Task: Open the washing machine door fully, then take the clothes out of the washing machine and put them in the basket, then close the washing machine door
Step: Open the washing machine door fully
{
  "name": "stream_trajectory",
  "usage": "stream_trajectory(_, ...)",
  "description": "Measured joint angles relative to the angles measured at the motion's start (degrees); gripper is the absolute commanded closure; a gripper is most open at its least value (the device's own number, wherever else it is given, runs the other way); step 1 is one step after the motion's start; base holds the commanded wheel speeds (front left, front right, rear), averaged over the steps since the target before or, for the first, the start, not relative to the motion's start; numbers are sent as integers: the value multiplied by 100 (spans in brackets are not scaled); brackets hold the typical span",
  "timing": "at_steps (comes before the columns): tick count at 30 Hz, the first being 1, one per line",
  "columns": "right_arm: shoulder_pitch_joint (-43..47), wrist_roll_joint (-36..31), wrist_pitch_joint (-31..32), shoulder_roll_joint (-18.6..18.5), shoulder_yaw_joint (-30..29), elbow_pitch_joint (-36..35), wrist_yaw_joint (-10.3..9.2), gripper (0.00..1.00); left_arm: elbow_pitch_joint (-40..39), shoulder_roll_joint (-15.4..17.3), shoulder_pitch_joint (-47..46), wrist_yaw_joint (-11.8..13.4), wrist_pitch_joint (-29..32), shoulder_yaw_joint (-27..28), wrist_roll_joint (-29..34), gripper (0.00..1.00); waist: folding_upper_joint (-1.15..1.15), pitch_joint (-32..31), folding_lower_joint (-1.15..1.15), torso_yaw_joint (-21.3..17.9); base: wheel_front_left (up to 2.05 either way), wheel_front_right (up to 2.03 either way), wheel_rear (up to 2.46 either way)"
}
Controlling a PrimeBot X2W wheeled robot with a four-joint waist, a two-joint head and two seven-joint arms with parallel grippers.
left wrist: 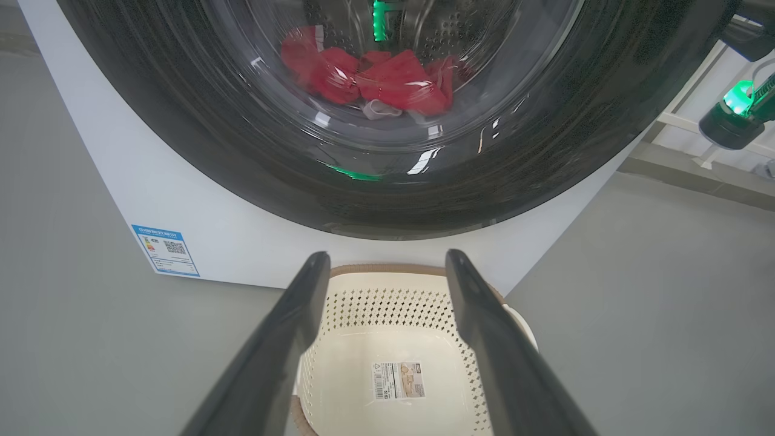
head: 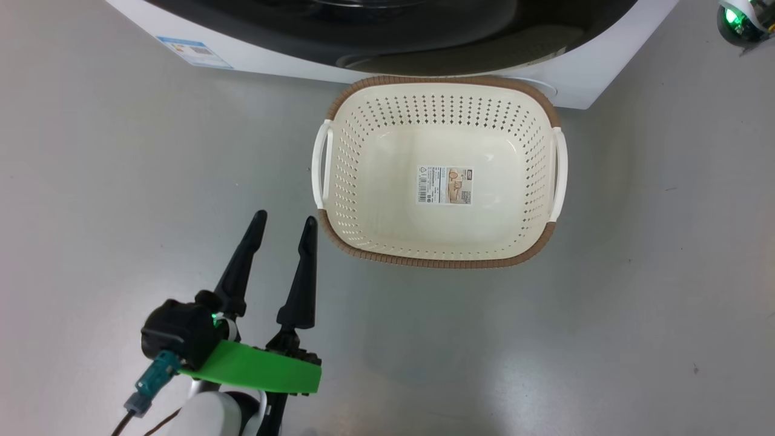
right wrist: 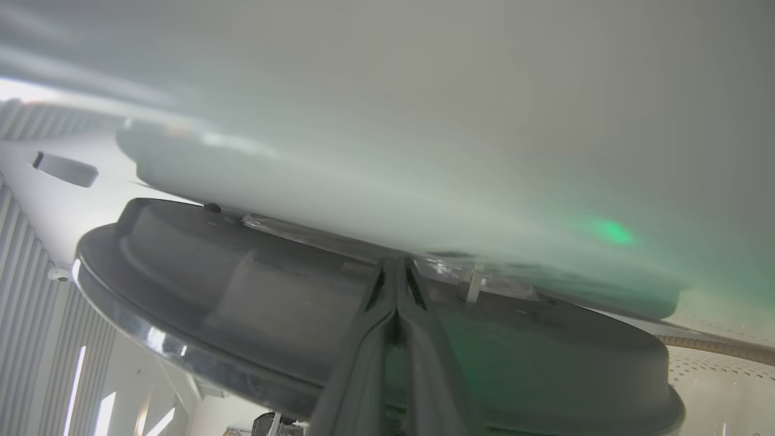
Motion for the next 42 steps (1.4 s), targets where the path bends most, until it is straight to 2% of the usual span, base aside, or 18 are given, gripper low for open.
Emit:
stream_trajectory(10, 40, -212, 196, 123, -34, 27, -36, 100, 30, -1, 0, 32, 0, -18, -57, 0, 0, -168, 0, 0, 0, 0, 0)
stream_trajectory(17, 393, -272, 350, 216, -45, -65, -35, 100, 49, -1, 24, 32, 0, 0, -56, 0, 0, -385, 0, -22, 0, 0, 0)
stream_trajectory(42, 1755, -571, 1049, 829, 138, -960, -35, 100, 94, 2, 393, 29, 0, 196, -26, 0, 0, -1008, 0, -256, 0, 0, 0)
